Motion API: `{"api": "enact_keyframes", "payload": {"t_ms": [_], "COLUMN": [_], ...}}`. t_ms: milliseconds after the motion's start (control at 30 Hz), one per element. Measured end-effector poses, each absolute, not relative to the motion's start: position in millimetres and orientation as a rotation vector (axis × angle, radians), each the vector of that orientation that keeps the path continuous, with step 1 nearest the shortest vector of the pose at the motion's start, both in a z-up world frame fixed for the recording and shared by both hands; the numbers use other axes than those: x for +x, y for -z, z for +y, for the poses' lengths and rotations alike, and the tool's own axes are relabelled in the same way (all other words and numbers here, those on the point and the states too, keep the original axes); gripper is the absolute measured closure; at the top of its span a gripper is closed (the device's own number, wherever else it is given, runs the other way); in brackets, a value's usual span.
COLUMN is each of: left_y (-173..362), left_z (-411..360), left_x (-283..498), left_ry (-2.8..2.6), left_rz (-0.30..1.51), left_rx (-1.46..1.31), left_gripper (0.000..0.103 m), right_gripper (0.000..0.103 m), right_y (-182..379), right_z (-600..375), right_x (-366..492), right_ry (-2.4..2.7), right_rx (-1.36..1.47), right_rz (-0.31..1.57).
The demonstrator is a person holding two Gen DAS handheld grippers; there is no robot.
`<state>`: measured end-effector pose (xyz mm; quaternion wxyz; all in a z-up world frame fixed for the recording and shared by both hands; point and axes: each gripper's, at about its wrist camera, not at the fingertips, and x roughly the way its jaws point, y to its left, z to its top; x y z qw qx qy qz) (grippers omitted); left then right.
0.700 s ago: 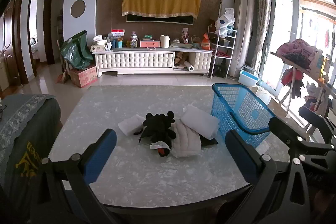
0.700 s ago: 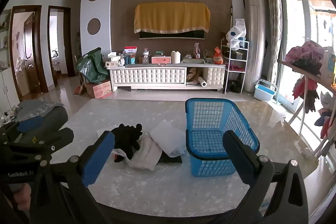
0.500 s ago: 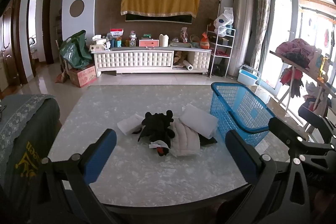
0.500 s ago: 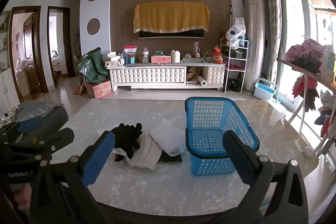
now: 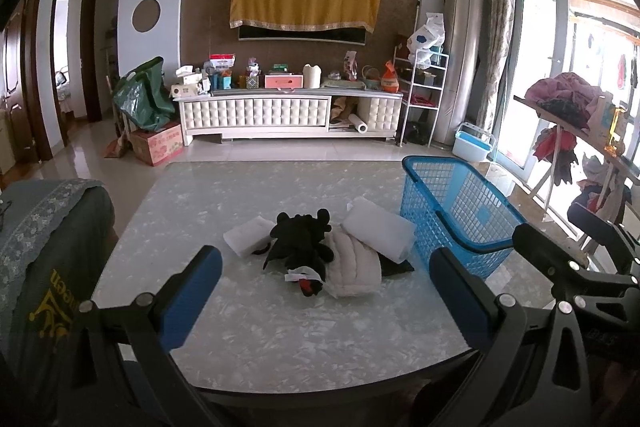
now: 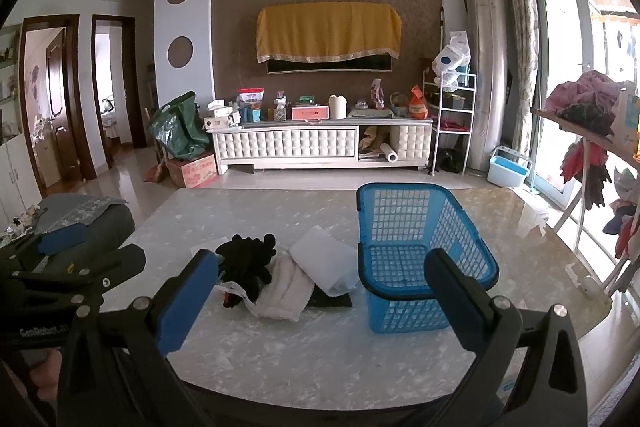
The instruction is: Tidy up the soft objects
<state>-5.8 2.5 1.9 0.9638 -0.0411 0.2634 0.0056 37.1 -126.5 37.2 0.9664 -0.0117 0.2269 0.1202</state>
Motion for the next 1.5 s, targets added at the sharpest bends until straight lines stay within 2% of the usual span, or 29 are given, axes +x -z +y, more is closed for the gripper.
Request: {"api": "enact_keyframes", "payload": {"t_ms": [1500], "left_y": [-1.2], "left_z": [0.4], "left_x": [-8.2], "left_ry": [0.001], "left_rz": [0.535], "left_rx": [-0.08], "left_gripper": [0.0], "right_gripper": [0.0], "right_y": [-38.5], "right_z": [-126.1], "right_x": [36.1], "right_ry": [-0.248], "right_rx": [-0.032], "right_rz": [0.472]}}
